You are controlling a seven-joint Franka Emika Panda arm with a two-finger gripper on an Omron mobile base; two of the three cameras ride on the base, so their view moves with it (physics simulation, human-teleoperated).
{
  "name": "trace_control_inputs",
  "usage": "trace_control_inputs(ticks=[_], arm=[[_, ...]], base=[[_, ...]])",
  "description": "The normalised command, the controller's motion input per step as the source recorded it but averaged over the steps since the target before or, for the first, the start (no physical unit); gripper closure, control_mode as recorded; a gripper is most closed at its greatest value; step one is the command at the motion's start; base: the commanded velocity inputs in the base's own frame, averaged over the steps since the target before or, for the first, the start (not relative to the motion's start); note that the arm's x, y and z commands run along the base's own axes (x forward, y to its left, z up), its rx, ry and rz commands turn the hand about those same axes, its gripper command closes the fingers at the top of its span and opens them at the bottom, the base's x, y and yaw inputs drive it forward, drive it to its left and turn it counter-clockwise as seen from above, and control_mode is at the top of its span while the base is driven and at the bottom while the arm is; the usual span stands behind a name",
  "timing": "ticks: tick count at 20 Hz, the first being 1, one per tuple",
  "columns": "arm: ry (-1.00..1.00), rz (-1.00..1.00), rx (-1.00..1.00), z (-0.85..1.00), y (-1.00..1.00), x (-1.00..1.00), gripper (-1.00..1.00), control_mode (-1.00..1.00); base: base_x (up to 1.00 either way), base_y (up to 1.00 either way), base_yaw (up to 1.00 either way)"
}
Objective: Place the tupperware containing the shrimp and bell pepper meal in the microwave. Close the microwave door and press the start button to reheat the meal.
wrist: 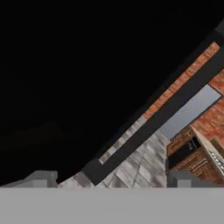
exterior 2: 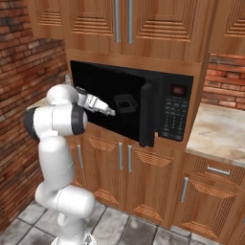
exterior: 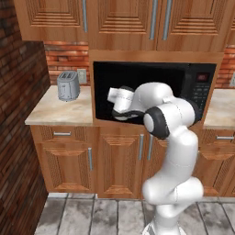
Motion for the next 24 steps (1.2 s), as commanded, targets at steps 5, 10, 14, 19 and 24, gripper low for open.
trace_control_inputs(ticks=[5,10,14,19,24], arm=[[-0.32,0.0,0.0,0.0,-0.24,0.98,-1.0,-1.0],[-0.19,0.09,0.0,0.0,-0.33,0.91,-1.0,-1.0],[-0.19,0.26,0.0,0.0,-0.42,0.67,-1.0,-1.0],[-0.06,0.35,-0.05,0.2,-0.11,-0.52,-1.0,-1.0],[-0.02,0.43,0.02,0.65,-0.26,-1.0,-1.0,-1.0]], base=[[0.0,0.0,0.0],[0.0,0.0,0.0],[0.0,0.0,0.0],[0.0,0.0,0.0],[0.0,0.0,0.0]])
